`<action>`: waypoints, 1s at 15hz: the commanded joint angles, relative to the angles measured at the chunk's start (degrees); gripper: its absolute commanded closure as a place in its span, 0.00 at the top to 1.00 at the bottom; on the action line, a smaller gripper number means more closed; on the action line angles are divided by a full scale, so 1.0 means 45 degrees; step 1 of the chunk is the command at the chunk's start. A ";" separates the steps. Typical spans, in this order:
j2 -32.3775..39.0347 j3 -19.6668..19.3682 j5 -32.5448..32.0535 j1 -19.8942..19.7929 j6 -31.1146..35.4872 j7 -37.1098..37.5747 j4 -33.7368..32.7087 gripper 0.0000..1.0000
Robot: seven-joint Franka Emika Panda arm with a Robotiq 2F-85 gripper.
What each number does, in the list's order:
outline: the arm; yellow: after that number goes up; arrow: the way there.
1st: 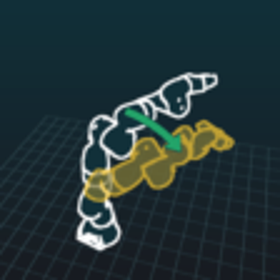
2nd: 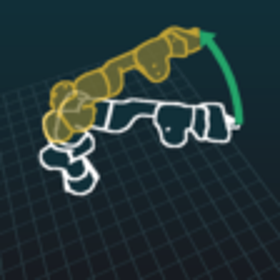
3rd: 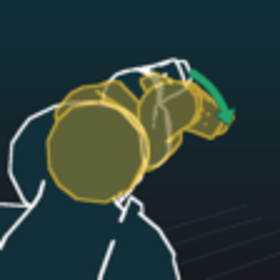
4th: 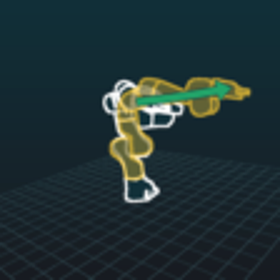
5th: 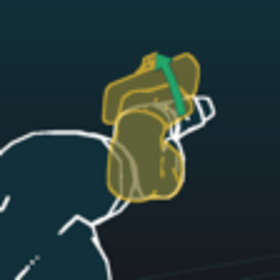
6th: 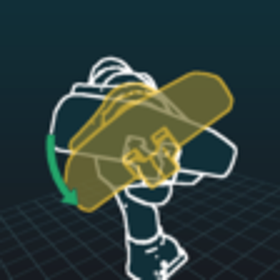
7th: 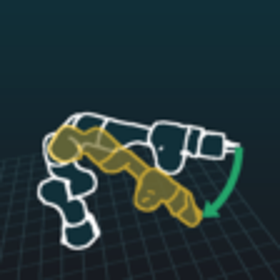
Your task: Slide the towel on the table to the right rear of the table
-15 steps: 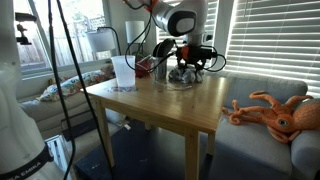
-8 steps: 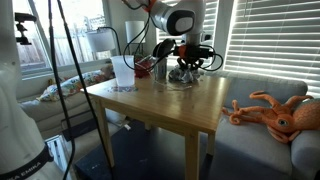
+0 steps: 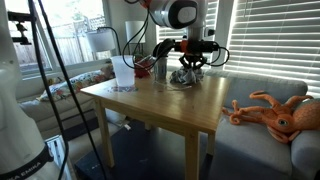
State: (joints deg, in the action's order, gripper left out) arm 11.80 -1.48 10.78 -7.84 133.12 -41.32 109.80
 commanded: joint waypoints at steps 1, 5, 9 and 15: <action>-0.1108 -0.0332 -0.0687 -0.0153 -0.0279 0.0481 0.1186 0.02; -0.1826 -0.0765 -0.0357 -0.0383 0.0335 0.0661 0.2260 0.02; -0.2703 -0.1273 -0.0549 -0.0568 0.0071 0.1743 0.3426 0.02; -0.4341 -0.1883 -0.0969 -0.0640 0.0524 0.3778 0.5633 0.02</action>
State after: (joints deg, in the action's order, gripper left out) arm -1.69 -8.97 8.40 -10.38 133.80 -29.05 128.58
